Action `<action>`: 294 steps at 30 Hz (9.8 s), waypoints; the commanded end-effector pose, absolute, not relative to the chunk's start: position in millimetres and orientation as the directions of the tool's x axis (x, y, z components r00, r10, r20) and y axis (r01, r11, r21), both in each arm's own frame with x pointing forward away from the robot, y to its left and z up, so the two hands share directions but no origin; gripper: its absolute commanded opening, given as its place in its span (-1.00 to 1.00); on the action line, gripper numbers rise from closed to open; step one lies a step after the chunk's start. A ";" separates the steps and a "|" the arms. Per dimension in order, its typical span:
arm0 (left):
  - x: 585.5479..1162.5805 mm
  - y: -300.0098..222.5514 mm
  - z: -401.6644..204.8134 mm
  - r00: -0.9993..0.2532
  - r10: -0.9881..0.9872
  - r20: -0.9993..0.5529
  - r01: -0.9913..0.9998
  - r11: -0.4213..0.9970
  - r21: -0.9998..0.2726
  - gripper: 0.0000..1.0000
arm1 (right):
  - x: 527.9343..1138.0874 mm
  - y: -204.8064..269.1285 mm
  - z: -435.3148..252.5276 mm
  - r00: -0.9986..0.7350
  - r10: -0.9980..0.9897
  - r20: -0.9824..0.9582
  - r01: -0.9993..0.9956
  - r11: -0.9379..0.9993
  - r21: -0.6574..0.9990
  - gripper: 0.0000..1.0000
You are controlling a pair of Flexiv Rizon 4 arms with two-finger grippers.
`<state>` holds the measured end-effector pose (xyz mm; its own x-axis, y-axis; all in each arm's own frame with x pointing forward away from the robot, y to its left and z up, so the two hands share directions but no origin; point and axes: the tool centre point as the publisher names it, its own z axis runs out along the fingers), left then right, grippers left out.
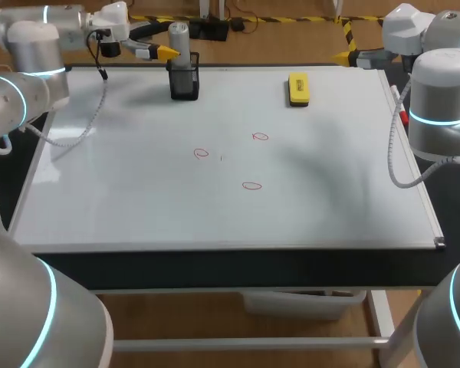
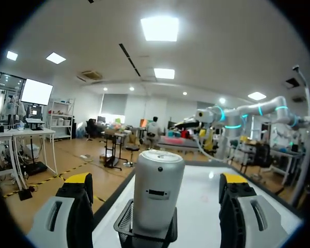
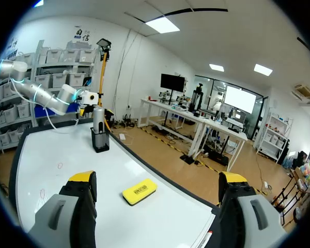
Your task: Pick up the inspection probe, press it on each red-marked spot on the whiteboard one by one, put down the probe, pick up the eraser, and wipe off all the red marks.
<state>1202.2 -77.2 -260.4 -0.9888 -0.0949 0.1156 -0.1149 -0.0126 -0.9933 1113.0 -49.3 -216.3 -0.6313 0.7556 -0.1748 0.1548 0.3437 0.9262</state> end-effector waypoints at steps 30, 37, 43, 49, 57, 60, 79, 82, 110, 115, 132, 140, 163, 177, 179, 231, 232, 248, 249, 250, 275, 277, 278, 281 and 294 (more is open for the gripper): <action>1205.8 -114.1 -270.7 -0.994 0.034 0.103 -0.104 -0.028 -0.994 1.00 | 1113.4 -49.6 -216.2 -0.632 0.755 -0.174 0.156 0.345 0.926 1.00; 1204.9 -114.2 -270.6 -0.994 0.027 0.106 -0.106 -0.023 -0.994 1.00 | 1113.4 -49.6 -216.2 -0.632 0.755 -0.174 0.156 0.345 0.926 1.00; 1205.6 -113.7 -269.0 -0.994 0.026 0.105 -0.106 -0.024 -0.994 0.33 | 1113.4 -49.6 -216.2 -0.632 0.755 -0.174 0.156 0.345 0.926 1.00; 1207.1 -111.7 -267.3 -0.995 0.037 0.095 -0.096 -0.025 -0.995 -1.00 | 1113.4 -49.6 -216.2 -0.632 0.755 -0.174 0.156 0.345 0.926 1.00; 1205.6 -108.9 -262.8 -0.996 0.053 0.078 -0.079 -0.030 -0.996 -1.00 | 1113.4 -49.6 -216.2 -0.632 0.755 -0.174 0.156 0.345 0.926 1.00; 1205.3 -107.6 -261.0 -0.996 0.054 0.072 -0.074 -0.033 -0.997 -1.00 | 1113.4 -49.6 -216.2 -0.632 0.755 -0.174 0.156 0.345 0.926 1.00; 1201.0 -106.7 -226.3 -0.998 0.066 0.021 -0.024 -0.032 -0.999 -1.00 | 1113.4 -49.6 -216.2 -0.632 0.755 -0.174 0.156 0.345 0.926 1.00; 1199.7 -107.0 -218.1 -0.998 0.063 0.018 -0.020 -0.034 -0.999 -1.00 | 1113.4 -49.6 -216.2 -0.632 0.755 -0.174 0.156 0.345 0.926 1.00; 1190.0 -101.6 -156.6 -1.000 0.029 -0.010 0.008 -0.048 -0.999 -1.00 | 1113.4 -49.6 -216.2 -0.632 0.755 -0.174 0.156 0.345 0.926 1.00; 1186.6 -93.0 -149.0 -1.000 0.014 -0.017 0.016 -0.058 -0.998 -1.00 | 1113.4 -49.6 -216.2 -0.632 0.755 -0.174 0.156 0.345 0.926 1.00; 1168.6 -26.8 -151.6 -0.998 -0.045 -0.044 0.046 -0.048 -0.998 -1.00 | 1113.4 -49.6 -216.2 -0.632 0.755 -0.174 0.156 0.345 0.926 1.00; 1156.1 5.6 -166.1 -0.994 -0.096 -0.052 0.057 -0.047 -0.997 -1.00 | 1113.4 -49.6 -216.2 -0.632 0.755 -0.174 0.156 0.345 0.926 1.00; 1130.5 53.9 -211.6 -0.992 -0.129 0.006 -0.005 -0.009 -1.000 -1.00 | 1113.4 -49.6 -216.2 -0.632 0.755 -0.174 0.156 0.345 0.926 1.00; 1128.1 62.3 -214.8 -0.988 -0.151 0.018 -0.017 -0.003 -1.000 -1.00 | 1113.4 -49.6 -216.2 -0.632 0.755 -0.174 0.156 0.345 0.926 1.00; 1128.1 62.3 -214.8 -0.988 -0.151 0.018 -0.017 -0.003 -1.000 -1.00 | 1113.4 -49.6 -216.2 -0.632 0.755 -0.174 0.156 0.345 0.926 1.00; 1128.1 62.3 -214.8 -0.988 -0.151 0.018 -0.017 -0.003 -1.000 -1.00 | 1208.1 -61.6 -263.7 -0.981 0.191 -0.039 0.123 0.761 0.637 1.00; 1128.1 62.3 -214.8 -0.988 -0.151 0.018 -0.017 -0.003 -1.000 -1.00 | 1209.5 -61.1 -264.6 -0.983 0.182 -0.039 0.117 0.769 0.629 1.00; 1128.1 62.3 -214.8 -0.988 -0.151 0.018 -0.017 -0.003 -1.000 -1.00 | 1227.6 -44.6 -283.2 -0.995 -0.055 -0.080 -0.087 0.876 0.474 1.00; 1128.1 62.3 -214.8 -0.988 -0.151 0.018 -0.017 -0.003 -1.000 -1.00 | 1229.0 -43.0 -284.5 -0.992 -0.080 -0.099 -0.117 0.883 0.455 1.00; 1128.1 62.3 -214.8 -0.988 -0.151 0.018 -0.017 -0.003 -1.000 -1.00 | 1229.9 -41.8 -286.2 -0.992 -0.090 -0.091 -0.121 0.882 0.456 1.00; 1128.1 62.3 -214.8 -0.988 -0.151 0.018 -0.017 -0.003 -1.000 -1.00 | 1228.6 -10.8 -309.8 -0.875 -0.415 -0.251 -0.480 0.813 0.330 1.00; 1128.1 62.3 -214.8 -0.988 -0.151 0.018 -0.017 -0.003 -1.000 -1.00 | 1226.8 -7.5 -310.5 -0.866 -0.424 -0.265 -0.495 0.807 0.324 1.00; 1128.1 62.3 -214.8 -0.988 -0.151 0.018 -0.017 -0.003 -1.000 -1.00 | 1225.9 -5.7 -310.2 -0.867 -0.423 -0.263 -0.493 0.804 0.333 1.00; 1128.1 62.3 -214.8 -0.988 -0.151 0.018 -0.017 -0.003 -1.000 -1.00 | 1225.9 -5.7 -310.2 -0.867 -0.423 -0.263 -0.493 0.804 0.333 1.00; 1128.1 62.3 -214.8 -0.988 -0.151 0.018 -0.017 -0.003 -1.000 -1.00 | 1225.9 -5.7 -310.2 -0.867 -0.423 -0.263 -0.493 0.804 0.333 1.00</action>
